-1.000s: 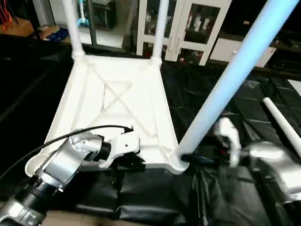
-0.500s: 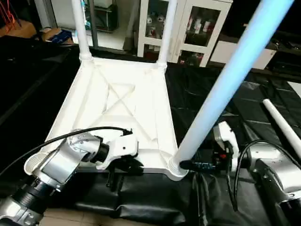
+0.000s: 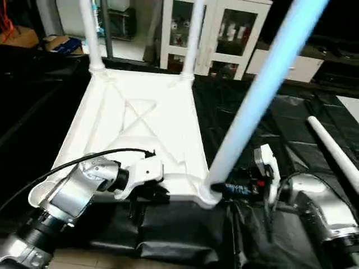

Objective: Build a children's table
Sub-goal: Rotate leg to tighten

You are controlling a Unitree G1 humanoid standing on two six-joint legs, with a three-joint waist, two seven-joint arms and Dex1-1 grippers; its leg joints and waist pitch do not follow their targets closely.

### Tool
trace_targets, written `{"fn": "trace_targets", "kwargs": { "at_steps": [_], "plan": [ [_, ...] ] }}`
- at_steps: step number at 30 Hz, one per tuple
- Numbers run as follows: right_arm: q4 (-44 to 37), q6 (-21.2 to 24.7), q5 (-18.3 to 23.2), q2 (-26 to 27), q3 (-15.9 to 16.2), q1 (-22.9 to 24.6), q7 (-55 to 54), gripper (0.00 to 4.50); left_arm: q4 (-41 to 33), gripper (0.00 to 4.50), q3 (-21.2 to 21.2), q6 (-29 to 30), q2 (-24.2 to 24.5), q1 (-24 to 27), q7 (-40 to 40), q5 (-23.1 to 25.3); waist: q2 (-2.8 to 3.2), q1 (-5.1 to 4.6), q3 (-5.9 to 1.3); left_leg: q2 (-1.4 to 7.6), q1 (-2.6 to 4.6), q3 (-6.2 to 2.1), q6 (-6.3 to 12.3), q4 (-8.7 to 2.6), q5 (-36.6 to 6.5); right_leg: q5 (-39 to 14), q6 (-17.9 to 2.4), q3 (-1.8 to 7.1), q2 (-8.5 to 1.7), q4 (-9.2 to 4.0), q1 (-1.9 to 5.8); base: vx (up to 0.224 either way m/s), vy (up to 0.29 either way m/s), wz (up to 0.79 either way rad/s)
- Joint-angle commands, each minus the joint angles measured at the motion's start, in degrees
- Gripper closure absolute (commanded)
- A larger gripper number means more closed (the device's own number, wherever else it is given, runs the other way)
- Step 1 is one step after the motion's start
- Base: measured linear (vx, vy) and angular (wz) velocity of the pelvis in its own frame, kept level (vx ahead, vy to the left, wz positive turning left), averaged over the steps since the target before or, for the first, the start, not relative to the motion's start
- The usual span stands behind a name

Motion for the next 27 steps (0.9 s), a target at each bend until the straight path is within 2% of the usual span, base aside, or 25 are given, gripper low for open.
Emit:
{"fn": "trace_targets", "kwargs": {
  "at_steps": [1, 2, 3, 4, 6, 7, 8, 9, 11, 13, 14, 15, 16, 19, 20, 21, 23, 24, 25, 26, 27],
  "plan": [
    [4.8, 0.0, -5.6, 3.2, -4.6, -2.4, -19.5, 2.56, -1.0, 4.5, -1.9, 6.5, -4.1, -0.8, 4.6, 1.0, 0.68, -0.33, -2.48, 1.34, -0.21, -0.21, -1.22, -4.73, -13.6, -20.1, -9.3, 2.25, -2.54, -4.65, 2.1, 0.0, 0.0, 0.0],
    [5.5, 0.7, -9.4, 5.6, -4.9, -2.6, -29.4, 2.57, -0.5, 4.5, -0.7, 11.0, -7.2, -1.7, 10.1, 2.0, 0.65, -0.63, -2.45, 1.16, -0.26, -0.27, -1.59, -4.78, -13.9, -20.9, -9.0, 2.15, -2.49, -4.76, 2.05, 0.0, 0.0, 0.0],
    [5.7, 1.2, -11.1, 6.7, -5.1, -2.6, -33.9, 2.57, 0.0, 4.5, 0.0, 12.8, -8.7, -2.1, 12.7, 2.5, 0.51, -1.56, -2.55, 0.89, -0.72, -0.76, -3.15, -4.93, -14.8, -24.8, -6.9, 1.74, -2.6, -4.98, 2.5, 0.0, 0.0, 0.0],
    [5.6, 2.0, -13.3, 8.3, -5.7, -2.5, -40.4, 2.6, 0.9, 4.5, 1.0, 14.7, -10.8, -2.8, 16.1, 3.2, 0.6, -1.85, -2.55, 0.89, -0.9, -0.87, -3.71, -4.93, -14.4, -25.2, -6.4, 1.75, -2.59, -4.94, 2.48, 0.0, 0.0, 0.0],
    [5.2, 3.3, -16.0, 11.9, -7.6, -2.2, -51.6, 2.61, 2.8, 4.5, 2.7, 16.4, -14.5, -4.0, 21.5, 3.9, 0.51, -2.24, -2.71, 0.65, -0.91, -0.98, -3.29, -4.86, -15.0, -25.7, -5.2, 1.58, -2.57, -5.48, 2.39, 0.0, 0.0, 0.0],
    [5.0, 3.1, -16.7, 12.9, -7.5, -2.1, -52.9, 2.61, 3.3, 4.5, 2.9, 16.2, -15.1, -4.3, 22.4, 4.2, 0.45, -2.29, -2.87, 0.6, -0.78, -0.95, -2.85, -4.76, -15.2, -25.0, -4.8, 1.61, -2.49, -5.58, 2.2, 0.0, 0.0, 0.0],
    [4.0, 1.6, -19.4, 17.0, -6.9, -1.6, -58.3, 2.62, 5.8, 4.5, 3.3, 14.8, -17.7, -5.7, 26.5, 5.8, 0.44, -2.32, -2.82, 0.51, -0.55, -0.7, -2.24, -4.58, -15.6, -24.1, -4.9, 1.73, -2.28, -5.85, 1.6, 0.0, 0.0, 0.0],
    [3.7, 0.7, -19.8, 18.8, -6.2, -1.5, -58.9, 2.62, 6.7, 4.5, 3.0, 14.0, -18.2, -6.1, 27.1, 6.5, 0.32, -2.3, -2.8, 0.42, -0.27, -0.56, -2.03, -4.49, -15.9, -24.3, -4.8, 1.75, -2.24, -6.1, 1.19, 0.0, 0.0, 0.0],
    [3.2, -1.0, -18.4, 21.5, -5.1, -1.4, -57.2, 2.62, 7.4, 4.5, 2.7, 13.0, -18.6, -6.4, 27.3, 6.6, 0.42, -2.09, -2.93, 0.53, -0.41, -0.72, -1.48, -4.65, -15.7, -23.3, -4.8, 1.74, -2.28, -5.74, 1.69, 0.0, 0.0, 0.0],
    [3.0, -2.5, -14.2, 23.0, -4.0, -2.1, -50.7, 2.63, 7.3, 4.5, 1.7, 12.1, -17.7, -6.6, 25.8, 6.8, 0.71, -1.94, -2.89, 0.81, -0.28, -0.6, -0.37, -4.72, -15.8, -19.5, -5.8, 1.91, -2.19, -5.44, 1.54, 0.0, 0.0, 0.0],
    [2.0, -3.6, -13.7, 22.5, -3.4, -2.0, -48.6, 2.63, 7.1, 4.5, 1.6, 12.1, -17.1, -6.4, 25.2, 6.9, 0.76, -1.98, -2.97, 0.84, -0.47, -0.66, -0.2, -4.81, -15.2, -18.0, -6.3, 1.89, -2.13, -5.22, 1.83, 0.0, 0.0, 0.0],
    [0.2, -5.3, -13.2, 21.3, -2.4, -1.8, -45.3, 2.28, 6.7, 4.5, 1.3, 12.1, -16.1, -6.1, 24.1, 7.1, 0.98, -1.94, -3.02, 0.98, -0.65, -0.69, -0.13, -4.86, -13.9, -14.8, -7.1, 1.89, -2.1, -4.88, 2.12, 0.0, 0.0, 0.0],
    [-0.9, -5.8, -12.9, 20.2, -1.7, -1.6, -43.0, 2.07, 6.6, 4.5, 0.9, 11.2, -15.3, -5.9, 23.2, 7.2, 0.97, -1.86, -3.12, 1.01, -0.49, -0.57, 0.45, -4.67, -12.6, -11.5, -8.3, 1.95, -2.09, -4.58, 2.16, 0.0, 0.0, 0.0],
    [-2.4, -4.3, -12.7, 15.1, -1.6, -2.2, -40.3, 1.91, 5.8, 4.5, -1.6, 6.1, -10.6, -4.5, 17.3, 7.5, 1.1, -1.63, -3.21, 0.94, -0.69, -0.44, 1.93, -4.47, -8.6, -6.5, -10.6, 2.02, -2.13, -3.95, 2.72, 0.0, 0.0, 0.0],
    [-2.7, -3.3, -12.5, 12.9, -2.1, -2.7, -38.7, 1.71, 5.1, 4.5, -2.3, 3.6, -8.6, -3.7, 14.4, 7.0, 1.13, -1.66, -3.2, 0.95, -0.66, -0.33, 2.11, -4.43, -7.9, -5.7, -10.8, 2.07, -2.11, -3.87, 2.72, 0.0, 0.0, 0.0],
    [-3.1, -1.6, -11.2, 11.4, -2.7, -3.0, -35.6, 1.71, 4.5, 4.5, -2.8, 1.0, -6.9, -3.0, 11.6, 6.3, 1.17, -1.59, -3.15, 0.98, -0.55, -0.28, 2.43, -4.39, -7.7, -5.3, -11.4, 2.09, -2.09, -3.81, 2.72, 0.0, 0.0, 0.0],
    [-3.9, 1.1, -8.6, 9.0, -3.2, -3.3, -29.3, 1.59, 3.2, 4.5, -3.3, -0.6, -4.4, -1.9, 7.0, 4.6, 1.27, -1.5, -3.04, 1.09, -0.43, -0.14, 2.82, -4.44, -8.3, -5.7, -12.1, 2.23, -2.16, -3.8, 2.7, 0.0, 0.0, 0.0],
    [-3.9, 1.1, -8.6, 9.0, -3.2, -3.3, -29.3, 1.43, 3.2, 4.5, -3.3, -0.6, -4.4, -1.9, 7.0, 4.6, 1.37, -1.23, -3.01, 1.32, -0.23, -0.12, 2.67, -4.47, -8.9, -6.1, -12.5, 2.24, -2.23, -3.76, 2.63, 0.0, 0.0, 0.0],
    [-4.6, 2.4, -6.1, 5.2, -2.7, -3.2, -21.1, 1.34, 2.2, 4.5, -3.5, -2.5, -2.0, -1.0, 3.2, 3.6, 1.35, -1.06, -3.01, 1.31, 0.01, -0.05, 2.53, -4.48, -9.1, -6.1, -12.9, 2.23, -2.18, -3.76, 2.56, 0.0, 0.0, 0.0],
    [-4.9, 1.2, -6.0, 2.2, -1.7, -2.9, -15.7, 1.34, 1.8, 4.5, -3.3, -2.1, -0.8, -0.6, 1.8, 3.2, 1.4, -0.66, -3.02, 1.45, 0.16, 0.01, 2.68, -4.39, -9.4, -5.4, -13.4, 2.21, -2.13, -3.54, 2.54, 0.0, 0.0, 0.0],
    [-4.9, 1.2, -6.0, 2.2, -1.7, -2.9, -15.7, 1.34, 1.8, 4.5, -3.3, -2.1, -0.8, -0.6, 1.8, 3.2, 1.38, -0.49, -2.9, 1.52, 0.26, 0.06, 2.73, -4.45, -9.3, -5.3, -13.5, 2.24, -2.15, -3.61, 2.48, 0.0, 0.0, 0.0]
  ]
}}
